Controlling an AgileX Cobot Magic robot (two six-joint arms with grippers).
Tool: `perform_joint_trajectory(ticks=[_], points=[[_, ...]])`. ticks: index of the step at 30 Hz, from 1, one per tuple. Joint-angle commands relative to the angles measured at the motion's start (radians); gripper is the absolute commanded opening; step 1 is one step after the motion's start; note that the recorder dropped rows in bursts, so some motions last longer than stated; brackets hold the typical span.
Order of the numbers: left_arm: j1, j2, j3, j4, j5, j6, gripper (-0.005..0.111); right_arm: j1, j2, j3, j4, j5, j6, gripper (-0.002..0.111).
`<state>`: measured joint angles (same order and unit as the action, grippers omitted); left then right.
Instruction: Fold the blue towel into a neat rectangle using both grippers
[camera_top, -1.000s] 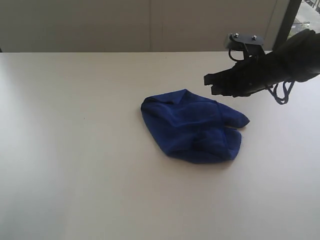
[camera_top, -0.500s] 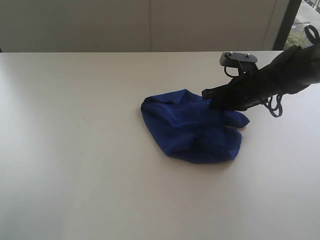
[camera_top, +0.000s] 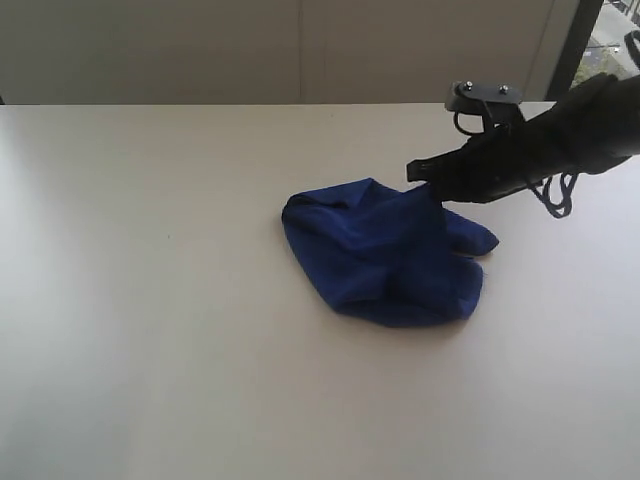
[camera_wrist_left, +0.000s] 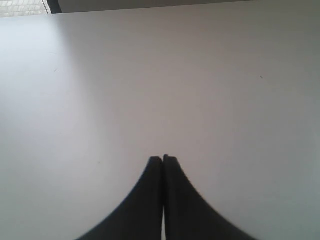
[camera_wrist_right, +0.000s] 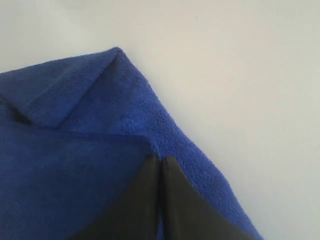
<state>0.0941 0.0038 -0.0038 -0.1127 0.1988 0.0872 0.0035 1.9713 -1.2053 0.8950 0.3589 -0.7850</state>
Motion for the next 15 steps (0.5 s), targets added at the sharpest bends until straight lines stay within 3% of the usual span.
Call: perform_joint_trajectory(ticks=[1, 15], points=[[0.003, -0.004, 0.004, -0.006, -0.003, -0.001, 0.000, 0.002, -0.060, -0.005, 0.002, 0.008, -0.050, 0.000], [0.003, -0.004, 0.004, -0.006, -0.003, -0.001, 0.000, 0.002, -0.220, 0.038, -0.186, 0.209, -0.011, 0.000]])
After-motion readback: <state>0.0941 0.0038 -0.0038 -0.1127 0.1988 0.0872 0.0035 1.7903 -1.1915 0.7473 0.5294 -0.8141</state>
